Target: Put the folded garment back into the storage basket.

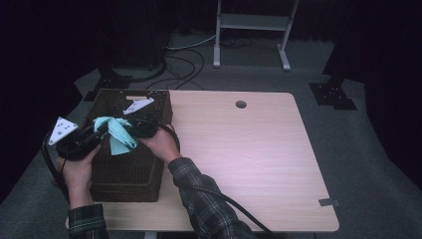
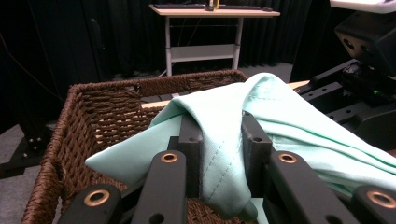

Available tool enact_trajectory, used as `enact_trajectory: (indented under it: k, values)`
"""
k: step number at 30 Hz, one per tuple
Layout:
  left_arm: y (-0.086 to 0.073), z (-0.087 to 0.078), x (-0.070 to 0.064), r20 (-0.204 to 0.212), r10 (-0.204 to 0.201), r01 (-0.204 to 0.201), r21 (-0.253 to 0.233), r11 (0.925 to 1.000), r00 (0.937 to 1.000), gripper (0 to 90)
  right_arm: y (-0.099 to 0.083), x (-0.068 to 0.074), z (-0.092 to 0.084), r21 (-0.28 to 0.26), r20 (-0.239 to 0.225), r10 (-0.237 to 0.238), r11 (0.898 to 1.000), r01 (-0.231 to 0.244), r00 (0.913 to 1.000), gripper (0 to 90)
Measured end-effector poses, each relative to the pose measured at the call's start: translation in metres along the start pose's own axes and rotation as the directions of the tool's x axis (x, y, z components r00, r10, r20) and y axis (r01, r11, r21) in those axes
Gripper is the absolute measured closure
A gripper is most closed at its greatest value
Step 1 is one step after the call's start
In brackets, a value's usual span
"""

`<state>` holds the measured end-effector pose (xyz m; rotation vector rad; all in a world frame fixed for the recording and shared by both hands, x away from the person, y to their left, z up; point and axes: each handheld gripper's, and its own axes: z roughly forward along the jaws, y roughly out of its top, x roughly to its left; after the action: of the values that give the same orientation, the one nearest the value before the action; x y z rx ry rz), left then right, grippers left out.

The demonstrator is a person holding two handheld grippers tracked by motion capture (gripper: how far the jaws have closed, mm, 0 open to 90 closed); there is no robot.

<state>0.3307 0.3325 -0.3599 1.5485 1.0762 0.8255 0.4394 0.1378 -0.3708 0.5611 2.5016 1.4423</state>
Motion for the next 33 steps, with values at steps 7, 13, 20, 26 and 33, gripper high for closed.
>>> enact_trajectory:
  k: [7, 13, 20, 26, 33]
  values:
    - [-0.0008, -0.0007, 0.0013, 0.004, -0.010, 0.010, -0.001, 1.0000, 0.9999, 75.1, 0.0001, 0.0003, 0.0006, 0.008, -0.003, 0.002, 1.000, -0.002, 1.0000, 79.5]
    - [-0.0018, -0.0028, 0.0032, 0.014, -0.014, 0.015, -0.014, 0.9998, 0.9998, 73.9, 0.0010, -0.0004, 0.0014, 0.011, -0.004, 0.007, 1.000, -0.007, 1.0000, 79.6]
    - [-0.0017, -0.0042, 0.0055, -0.025, -0.030, 0.029, -0.036, 0.9989, 0.9992, 54.0, 0.0023, -0.0017, 0.0038, 0.033, -0.005, -0.001, 0.999, 0.001, 1.0000, 79.6]
    - [-0.0013, -0.0024, 0.0070, -0.091, -0.041, 0.036, -0.059, 0.9976, 0.9950, 16.6, 0.0028, -0.0013, 0.0052, 0.052, -0.002, -0.009, 0.999, 0.009, 1.0000, 79.7]
    - [-0.0015, -0.0003, 0.0092, -0.088, -0.058, 0.053, -0.052, 0.9972, 0.9945, 0.0, 0.0029, -0.0015, 0.0055, 0.052, 0.005, -0.015, 0.999, 0.014, 0.9999, 79.5]
